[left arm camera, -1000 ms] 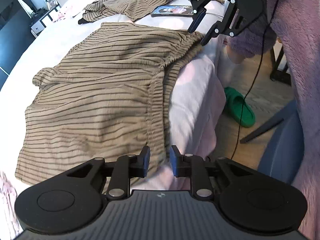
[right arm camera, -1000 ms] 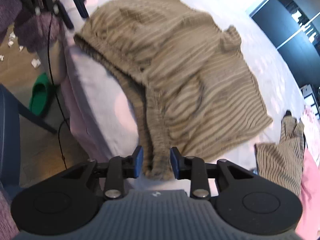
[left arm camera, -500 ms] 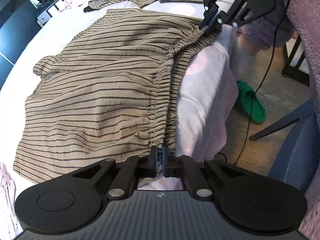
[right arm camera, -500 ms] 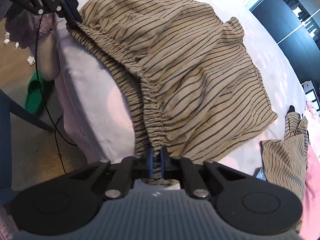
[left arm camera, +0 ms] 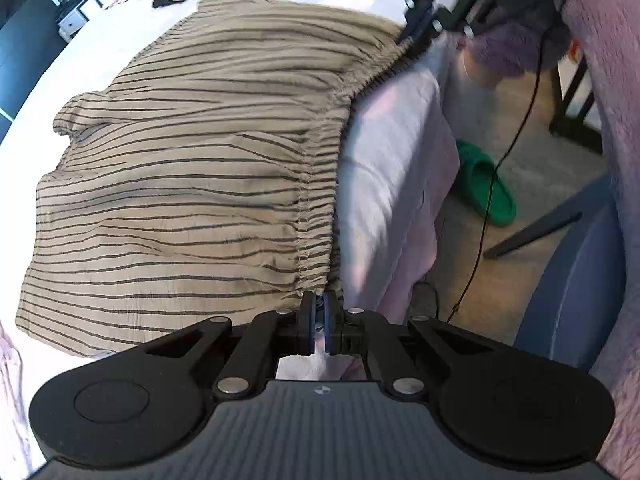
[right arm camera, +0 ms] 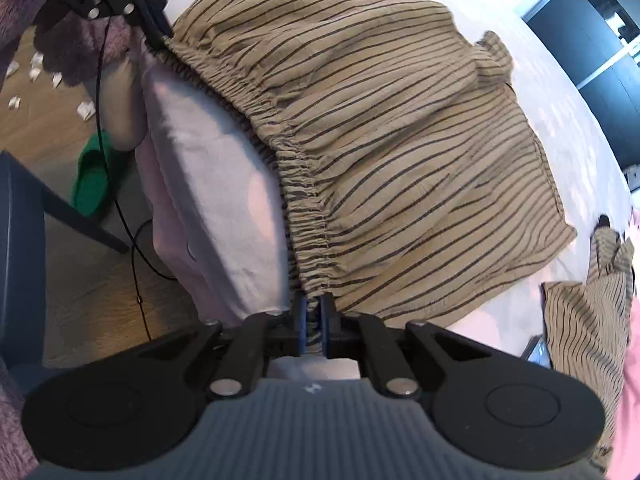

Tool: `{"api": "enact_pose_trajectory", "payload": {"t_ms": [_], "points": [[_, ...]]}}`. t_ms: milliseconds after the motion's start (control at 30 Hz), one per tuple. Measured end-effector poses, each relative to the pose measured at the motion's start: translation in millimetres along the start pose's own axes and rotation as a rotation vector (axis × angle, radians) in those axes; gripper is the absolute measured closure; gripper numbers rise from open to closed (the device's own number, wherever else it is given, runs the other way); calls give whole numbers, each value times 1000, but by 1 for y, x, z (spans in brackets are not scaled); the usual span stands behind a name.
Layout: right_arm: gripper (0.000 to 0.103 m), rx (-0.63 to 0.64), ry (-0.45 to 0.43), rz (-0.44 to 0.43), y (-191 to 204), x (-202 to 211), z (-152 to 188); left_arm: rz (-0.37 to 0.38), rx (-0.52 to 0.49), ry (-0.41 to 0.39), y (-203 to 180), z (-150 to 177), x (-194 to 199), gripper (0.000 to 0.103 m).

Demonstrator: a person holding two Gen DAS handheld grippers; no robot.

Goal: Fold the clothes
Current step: 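Lay the garment flat on the bed edge, waistband held by both tools, then open the left tool and release the waistband while the right tool keeps holding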

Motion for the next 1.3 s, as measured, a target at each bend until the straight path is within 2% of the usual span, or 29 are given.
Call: {"api": "enact_pose_trajectory", "payload": {"t_ms": [167, 333, 400, 567, 633, 667, 700, 900, 967, 1033, 1167, 1300], "points": [[86, -145, -66, -28, -17, 20, -8, 60, 122, -58, 9, -8, 19, 95], [72, -341, -134, -80, -36, 30, -19, 120, 242, -134, 17, -21, 34, 87], [68, -437, -144, -94, -46, 28, -21, 117, 286, -154, 23, -25, 35, 86], [67, -658, -78, -41, -69, 16, -6, 81, 386, -158, 43, -29, 28, 86], [65, -713, -41, -17, -74, 9, 1, 68, 415, -153, 49, -28, 26, 86], [60, -732, -26, -11, -75, 6, 4, 66, 427, -152, 52, -28, 25, 86], [57, -752, -14, -11, -77, 4, 6, 65, 436, -151, 54, -27, 24, 86], [56, -835, 64, -71, -78, -9, 14, 54, 458, -131, 62, -26, 18, 86], [57, -833, 89, -75, -76, -15, 13, 52, 458, -130, 62, -26, 17, 86], [64, -807, 110, -60, -74, -18, 11, 49, 458, -127, 62, -24, 17, 86], [95, -749, 113, -30, -71, -15, 1, 37, 460, -123, 62, -23, 16, 86], [99, -769, 87, -10, -73, -8, -10, 32, 463, -122, 63, -22, 17, 86]]}}
Point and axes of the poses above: each gripper's, at about its wrist camera, not at the fingertips, and x roughly against the way its jaws point, y to its left, z to its underside, the point moved 10 cm from there along -x, roughly the way its jaws point, and after that the axes turned 3 degrees about -z, right-handed, at the moved point
